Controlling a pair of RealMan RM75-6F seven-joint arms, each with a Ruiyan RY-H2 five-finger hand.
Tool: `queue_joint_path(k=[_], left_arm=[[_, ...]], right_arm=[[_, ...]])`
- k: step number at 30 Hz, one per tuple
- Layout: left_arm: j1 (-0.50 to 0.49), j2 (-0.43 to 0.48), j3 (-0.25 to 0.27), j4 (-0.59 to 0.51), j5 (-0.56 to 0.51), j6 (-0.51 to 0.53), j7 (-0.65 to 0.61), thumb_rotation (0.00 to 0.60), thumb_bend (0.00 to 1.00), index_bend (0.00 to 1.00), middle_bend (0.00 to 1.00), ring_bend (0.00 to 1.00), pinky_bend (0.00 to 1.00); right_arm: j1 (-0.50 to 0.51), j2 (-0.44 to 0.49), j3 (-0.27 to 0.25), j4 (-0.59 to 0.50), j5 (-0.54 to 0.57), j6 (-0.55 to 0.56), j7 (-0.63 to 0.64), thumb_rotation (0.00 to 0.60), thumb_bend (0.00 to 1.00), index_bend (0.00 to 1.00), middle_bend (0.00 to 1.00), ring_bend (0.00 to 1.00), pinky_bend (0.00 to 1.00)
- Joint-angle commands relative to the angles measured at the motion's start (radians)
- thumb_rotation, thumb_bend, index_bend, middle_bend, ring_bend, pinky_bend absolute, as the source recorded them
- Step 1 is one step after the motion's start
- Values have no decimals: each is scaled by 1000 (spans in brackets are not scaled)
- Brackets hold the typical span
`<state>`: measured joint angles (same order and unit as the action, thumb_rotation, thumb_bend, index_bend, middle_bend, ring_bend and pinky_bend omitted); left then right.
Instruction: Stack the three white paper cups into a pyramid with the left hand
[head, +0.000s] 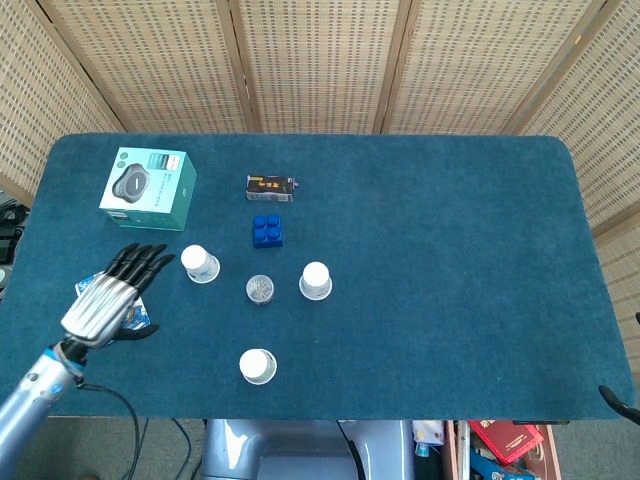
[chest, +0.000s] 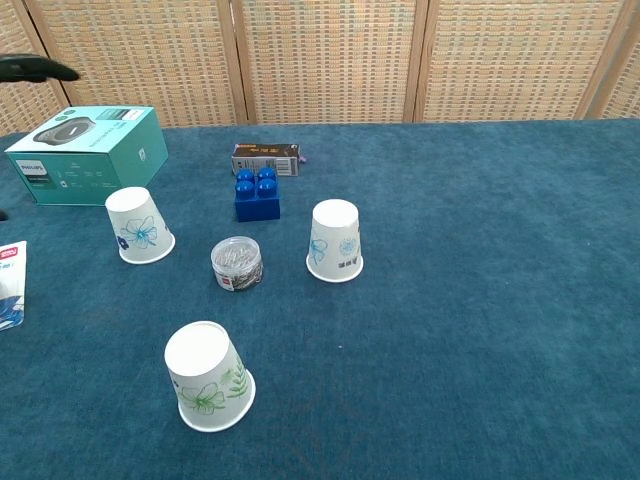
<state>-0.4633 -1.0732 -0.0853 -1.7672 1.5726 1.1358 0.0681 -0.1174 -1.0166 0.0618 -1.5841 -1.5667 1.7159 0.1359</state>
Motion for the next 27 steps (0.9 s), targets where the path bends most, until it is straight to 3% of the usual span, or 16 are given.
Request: queue_joint_path(k=[1,5,9,15,20,27], left_arm=[[-175,-118,-110,-4,-157,-199,129,600,190,0,0,36,107],[-285,-236,-149,68,-279,-315,220,600,190,0,13,106,166],[-385,-363,-184,169,-428,-385,301,600,190,20,90,152,210],[-517,-537,-205,343,-610,-418,422,600,190,59,111,163,221],[-622,-654,-206,476,-724,-430,513,600,191,136,211,237,276],[-681,-725,-197,557,-794,-428,547,600,190,251,320,314,335]], right_arm=[[4,0,3,0,12,-12,-2,600,0,0,0,0,0],[13,1,13,3,46,-40,6,600,0,0,0,0,0],[23,2,25,12,89,-76,16,600,0,0,0,0,0],[34,5,37,22,128,-113,29,600,0,0,0,0,0],[34,9,45,29,158,-130,41,600,0,0,0,0,0],[33,13,46,24,163,-134,40,600,0,0,0,0,0]])
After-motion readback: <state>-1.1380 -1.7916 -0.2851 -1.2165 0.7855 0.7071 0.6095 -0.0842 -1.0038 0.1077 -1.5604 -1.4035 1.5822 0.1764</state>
